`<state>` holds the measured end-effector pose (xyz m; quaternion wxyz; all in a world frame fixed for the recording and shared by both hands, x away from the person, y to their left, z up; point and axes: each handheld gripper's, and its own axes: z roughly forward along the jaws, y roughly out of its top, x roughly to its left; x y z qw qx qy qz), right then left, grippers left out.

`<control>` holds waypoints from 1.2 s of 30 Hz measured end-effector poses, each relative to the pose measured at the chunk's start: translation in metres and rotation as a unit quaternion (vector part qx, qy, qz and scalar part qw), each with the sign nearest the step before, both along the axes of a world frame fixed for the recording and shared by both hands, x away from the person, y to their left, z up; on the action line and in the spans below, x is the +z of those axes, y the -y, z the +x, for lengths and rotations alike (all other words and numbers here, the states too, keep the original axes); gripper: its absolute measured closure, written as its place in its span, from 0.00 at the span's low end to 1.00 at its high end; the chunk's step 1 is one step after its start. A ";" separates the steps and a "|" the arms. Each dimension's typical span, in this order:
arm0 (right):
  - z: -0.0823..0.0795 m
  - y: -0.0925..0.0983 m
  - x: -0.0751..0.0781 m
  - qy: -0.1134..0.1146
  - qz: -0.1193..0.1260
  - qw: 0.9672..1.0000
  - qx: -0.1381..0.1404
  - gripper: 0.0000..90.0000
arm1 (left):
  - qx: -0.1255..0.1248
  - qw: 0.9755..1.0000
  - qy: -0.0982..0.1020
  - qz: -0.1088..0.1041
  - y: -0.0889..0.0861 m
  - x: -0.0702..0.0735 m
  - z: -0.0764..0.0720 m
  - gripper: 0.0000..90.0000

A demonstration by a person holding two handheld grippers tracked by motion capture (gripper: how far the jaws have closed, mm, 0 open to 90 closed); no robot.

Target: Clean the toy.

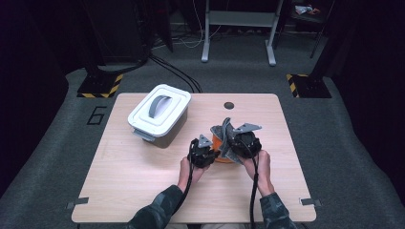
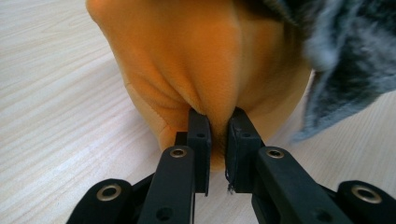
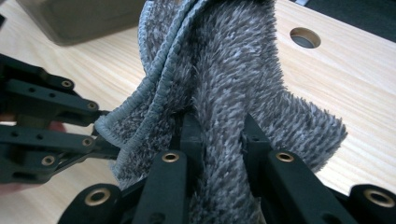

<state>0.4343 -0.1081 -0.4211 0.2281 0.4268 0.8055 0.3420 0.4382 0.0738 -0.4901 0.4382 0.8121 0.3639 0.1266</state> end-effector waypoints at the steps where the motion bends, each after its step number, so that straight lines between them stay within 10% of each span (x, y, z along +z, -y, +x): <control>1: 0.000 -0.001 0.000 0.000 -0.001 1.000 -0.003 0.85 | -0.005 1.000 0.003 0.009 0.000 0.001 0.000 0.91; 14: 0.003 0.033 -0.011 -0.005 0.005 0.999 -0.042 0.86 | -0.010 1.000 0.006 0.006 0.002 -0.001 0.000 0.92; 29: 0.019 0.081 -0.065 -0.083 0.028 0.991 -0.103 0.86 | -0.012 1.000 0.004 -0.001 0.000 -0.002 0.001 0.91; 36: 0.005 0.088 -0.045 -0.054 0.040 0.992 -0.105 0.85 | -0.011 1.000 0.003 -0.006 -0.001 -0.002 0.000 0.91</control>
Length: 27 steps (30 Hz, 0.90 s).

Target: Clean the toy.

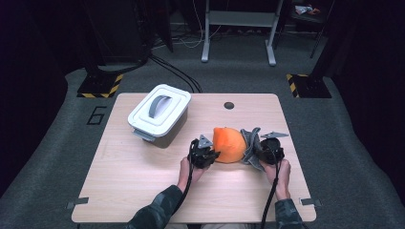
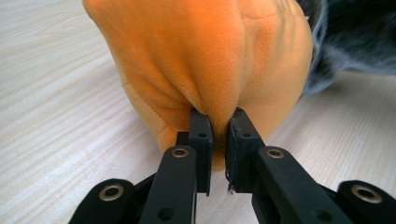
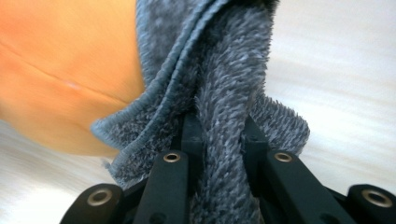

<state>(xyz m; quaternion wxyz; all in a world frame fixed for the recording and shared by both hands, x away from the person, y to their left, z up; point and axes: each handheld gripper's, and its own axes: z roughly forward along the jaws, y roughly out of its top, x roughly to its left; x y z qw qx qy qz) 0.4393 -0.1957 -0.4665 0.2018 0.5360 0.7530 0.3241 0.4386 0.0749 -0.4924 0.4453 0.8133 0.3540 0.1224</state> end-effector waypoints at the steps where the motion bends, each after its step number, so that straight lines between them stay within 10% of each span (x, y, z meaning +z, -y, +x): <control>1: -0.007 -0.002 0.012 0.021 0.002 1.000 0.006 0.86 | 0.000 1.000 0.001 0.000 0.000 0.000 0.000 0.91; 5: -0.016 -0.022 0.030 0.050 -0.006 0.998 0.038 0.86 | -0.002 1.000 0.001 -0.003 -0.001 0.000 0.000 0.91; 10: -0.006 -0.045 0.020 0.033 -0.036 0.997 0.052 0.86 | 0.000 1.000 0.001 -0.005 -0.003 0.000 0.000 0.86; 19: 0.004 -0.038 0.018 0.021 -0.027 0.998 0.050 0.86 | 0.010 1.000 -0.007 -0.002 -0.006 0.003 0.001 0.43; 27: 0.007 -0.039 0.014 0.024 -0.021 0.998 0.050 0.86 | 0.014 1.000 0.000 0.019 0.007 -0.006 0.005 0.66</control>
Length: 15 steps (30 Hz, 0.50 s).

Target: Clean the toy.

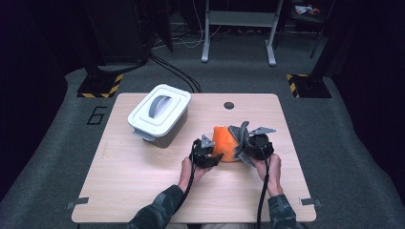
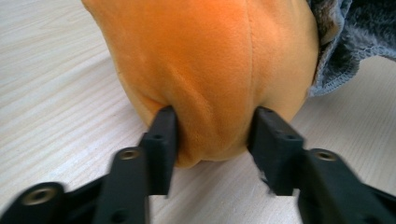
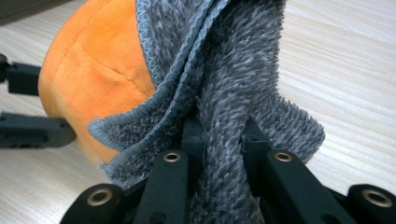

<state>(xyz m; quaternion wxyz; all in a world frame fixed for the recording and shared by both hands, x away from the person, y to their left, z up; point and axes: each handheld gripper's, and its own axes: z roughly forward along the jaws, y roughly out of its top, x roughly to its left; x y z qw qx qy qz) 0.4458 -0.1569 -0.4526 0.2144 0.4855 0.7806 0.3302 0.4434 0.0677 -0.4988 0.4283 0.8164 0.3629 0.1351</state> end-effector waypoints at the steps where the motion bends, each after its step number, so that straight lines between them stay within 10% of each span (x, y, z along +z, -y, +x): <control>1: 0.000 0.000 0.000 -0.003 0.005 1.000 -0.003 0.86 | 0.000 1.000 0.000 -0.005 0.000 -0.001 0.001 0.69; 15: -0.018 0.007 0.028 0.037 0.026 0.999 0.013 0.86 | -0.020 0.999 -0.022 -0.042 -0.008 0.017 -0.007 0.85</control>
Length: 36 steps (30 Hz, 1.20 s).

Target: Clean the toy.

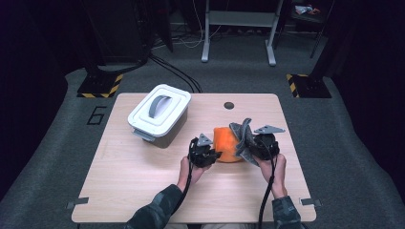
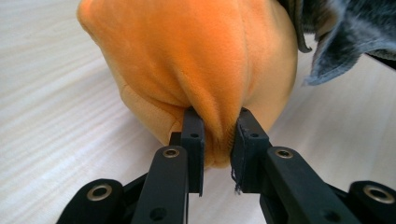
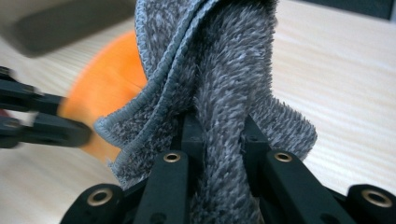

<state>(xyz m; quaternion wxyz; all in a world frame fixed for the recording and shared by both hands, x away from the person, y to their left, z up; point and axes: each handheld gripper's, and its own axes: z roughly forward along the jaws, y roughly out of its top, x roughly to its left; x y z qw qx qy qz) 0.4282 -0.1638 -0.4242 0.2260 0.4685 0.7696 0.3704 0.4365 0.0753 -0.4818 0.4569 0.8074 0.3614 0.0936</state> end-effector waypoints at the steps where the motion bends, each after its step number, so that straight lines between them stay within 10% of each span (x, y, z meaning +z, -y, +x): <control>1: -0.002 -0.003 0.003 0.003 -0.002 1.000 0.005 0.86 | 0.001 1.000 -0.004 -0.001 0.000 0.002 -0.001 0.85; 9: -0.002 -0.043 0.008 0.007 -0.033 0.999 0.038 0.85 | 0.002 1.000 -0.018 -0.006 0.001 0.006 -0.005 0.85; 14: 0.000 -0.064 -0.006 0.019 -0.129 0.991 0.012 0.85 | -0.009 1.000 -0.001 0.017 0.008 0.005 -0.008 0.85; 25: 0.005 -0.027 -0.013 -0.006 -0.054 0.999 0.001 0.85 | -0.006 1.000 -0.014 0.005 0.003 -0.003 -0.001 0.86; 36: 0.019 0.016 -0.049 -0.067 -0.028 0.996 -0.053 0.85 | -0.009 1.000 -0.023 0.000 -0.002 -0.006 0.004 0.86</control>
